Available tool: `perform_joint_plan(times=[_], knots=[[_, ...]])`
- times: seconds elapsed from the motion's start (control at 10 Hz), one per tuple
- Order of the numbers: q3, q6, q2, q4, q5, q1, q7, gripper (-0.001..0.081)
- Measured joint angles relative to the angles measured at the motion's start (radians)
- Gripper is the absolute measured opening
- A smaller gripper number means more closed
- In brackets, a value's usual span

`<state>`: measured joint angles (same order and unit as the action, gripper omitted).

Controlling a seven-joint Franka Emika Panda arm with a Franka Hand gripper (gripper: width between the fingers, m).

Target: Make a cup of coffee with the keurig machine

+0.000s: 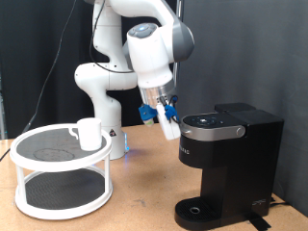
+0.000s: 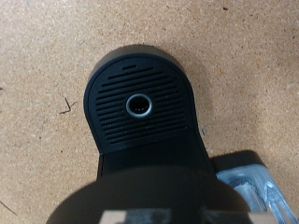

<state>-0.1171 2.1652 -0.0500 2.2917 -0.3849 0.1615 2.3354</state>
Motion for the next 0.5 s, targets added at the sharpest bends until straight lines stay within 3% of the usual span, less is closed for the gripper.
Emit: perform_joint_plan(times=[0.3,0.5], knots=[[0.008,0.022,0.003,0.031,-0.007,0.002,-0.078,0.0],[0.018,0.036,-0.019,0.074,-0.021,0.004,-0.186,0.0]])
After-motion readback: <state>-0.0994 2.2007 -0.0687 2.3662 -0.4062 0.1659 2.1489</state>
